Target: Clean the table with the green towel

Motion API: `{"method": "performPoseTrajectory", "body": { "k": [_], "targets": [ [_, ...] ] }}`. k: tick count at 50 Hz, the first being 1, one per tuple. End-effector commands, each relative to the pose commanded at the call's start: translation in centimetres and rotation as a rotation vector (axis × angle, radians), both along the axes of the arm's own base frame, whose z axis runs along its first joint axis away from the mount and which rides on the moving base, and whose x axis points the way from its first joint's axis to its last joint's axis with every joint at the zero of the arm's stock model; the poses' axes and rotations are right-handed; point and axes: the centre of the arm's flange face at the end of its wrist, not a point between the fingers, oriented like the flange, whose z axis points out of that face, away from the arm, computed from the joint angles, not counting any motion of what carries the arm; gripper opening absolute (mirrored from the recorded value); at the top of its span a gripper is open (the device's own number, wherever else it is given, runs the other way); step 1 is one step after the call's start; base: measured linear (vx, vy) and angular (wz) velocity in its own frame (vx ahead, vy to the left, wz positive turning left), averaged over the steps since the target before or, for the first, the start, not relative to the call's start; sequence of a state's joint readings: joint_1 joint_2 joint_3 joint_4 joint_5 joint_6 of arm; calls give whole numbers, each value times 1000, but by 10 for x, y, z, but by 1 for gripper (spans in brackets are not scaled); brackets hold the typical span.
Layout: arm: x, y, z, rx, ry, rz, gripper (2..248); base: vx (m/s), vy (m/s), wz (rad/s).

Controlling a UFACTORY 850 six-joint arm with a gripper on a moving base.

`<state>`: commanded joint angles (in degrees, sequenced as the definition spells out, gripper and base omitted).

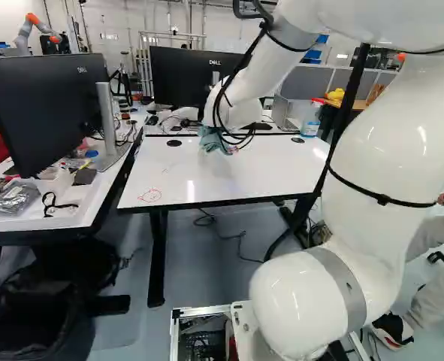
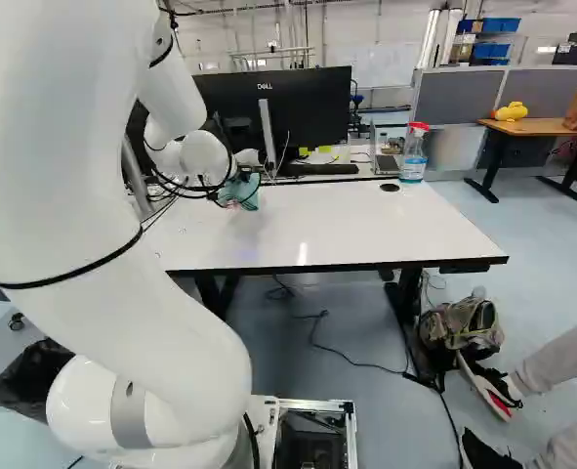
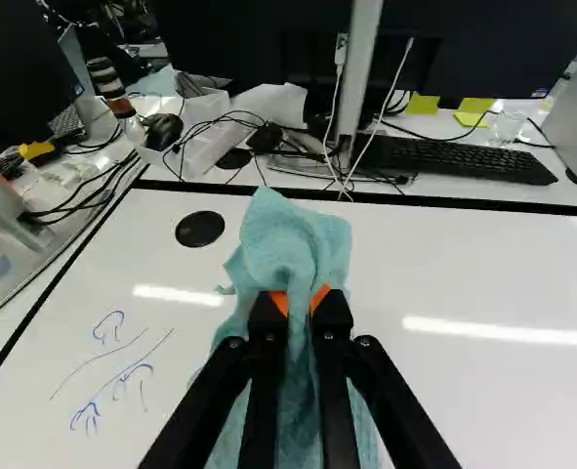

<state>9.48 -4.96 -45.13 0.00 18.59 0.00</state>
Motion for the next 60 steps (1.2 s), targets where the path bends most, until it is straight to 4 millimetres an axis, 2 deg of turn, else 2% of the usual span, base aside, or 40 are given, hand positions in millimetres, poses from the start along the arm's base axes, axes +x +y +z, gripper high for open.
{"method": "performPoseTrajectory", "body": {
  "k": [39,60],
  "targets": [
    [-21,58,-6,-17,75,123,42,0,0,0],
    [-25,85,-11,-38,144,178,42,0,0,0]
  ]
}}
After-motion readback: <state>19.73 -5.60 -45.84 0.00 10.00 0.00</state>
